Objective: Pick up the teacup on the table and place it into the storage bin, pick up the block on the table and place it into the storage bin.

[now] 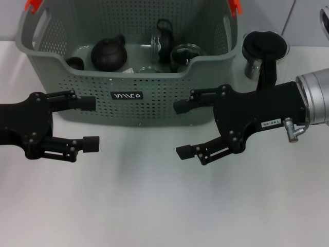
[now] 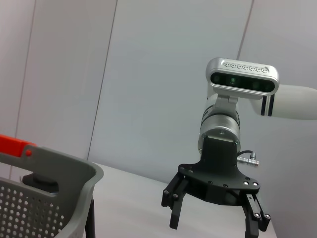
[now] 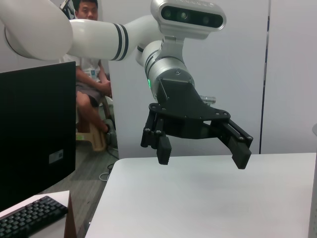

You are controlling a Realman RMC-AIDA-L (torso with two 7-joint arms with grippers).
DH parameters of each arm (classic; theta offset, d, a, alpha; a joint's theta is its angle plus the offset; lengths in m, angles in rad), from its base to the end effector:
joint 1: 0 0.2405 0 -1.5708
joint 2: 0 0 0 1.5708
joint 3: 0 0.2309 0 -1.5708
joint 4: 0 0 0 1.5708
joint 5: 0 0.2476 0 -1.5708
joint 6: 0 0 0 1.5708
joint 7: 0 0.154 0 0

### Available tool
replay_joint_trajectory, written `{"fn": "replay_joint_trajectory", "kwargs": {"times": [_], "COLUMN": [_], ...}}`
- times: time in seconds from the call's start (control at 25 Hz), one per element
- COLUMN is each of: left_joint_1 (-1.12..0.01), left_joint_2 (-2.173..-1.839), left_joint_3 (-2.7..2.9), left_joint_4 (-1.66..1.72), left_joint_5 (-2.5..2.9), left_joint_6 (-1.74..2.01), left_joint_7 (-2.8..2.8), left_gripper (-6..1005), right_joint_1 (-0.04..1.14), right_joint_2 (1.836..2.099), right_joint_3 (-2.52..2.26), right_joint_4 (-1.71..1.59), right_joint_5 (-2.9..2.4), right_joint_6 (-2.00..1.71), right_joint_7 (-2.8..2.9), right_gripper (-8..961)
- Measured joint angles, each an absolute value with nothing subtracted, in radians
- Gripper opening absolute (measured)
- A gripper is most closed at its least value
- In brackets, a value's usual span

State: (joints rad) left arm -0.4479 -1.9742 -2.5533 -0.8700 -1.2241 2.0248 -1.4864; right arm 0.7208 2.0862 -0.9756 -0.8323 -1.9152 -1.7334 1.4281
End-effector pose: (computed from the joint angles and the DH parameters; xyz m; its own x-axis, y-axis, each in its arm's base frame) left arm -0.2508 0.3067 0.1058 0.7814 0.2463 0.5733 0.3124 -0.9498 -0.0177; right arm 0.1328 0.3669 -0.0055 0.9065 -0.0196 -0.4217 0.0062 -0.9982 0.0597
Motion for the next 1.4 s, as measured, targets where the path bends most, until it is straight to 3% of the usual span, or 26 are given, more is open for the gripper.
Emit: {"fn": "replay_joint_trajectory", "kwargs": {"times": [1.4], "left_joint_1": [-0.448], "left_joint_2": [-1.974], "left_joint_3": [-2.553], "left_joint_4": [-0.870], "left_joint_5": [-1.224], "left_joint_6": [2.025], "left_joint_7": [-1.486], "left_gripper": [951], "right_joint_1": [0.721], "right_joint_2": [2.086], "right_joint_3": [-0.976], "right_joint_4": [-0.832], "right_joint_5": [-1.915], "right_joint_6": [-1.733], "right_joint_7": [1.428], "right_gripper": [947]}}
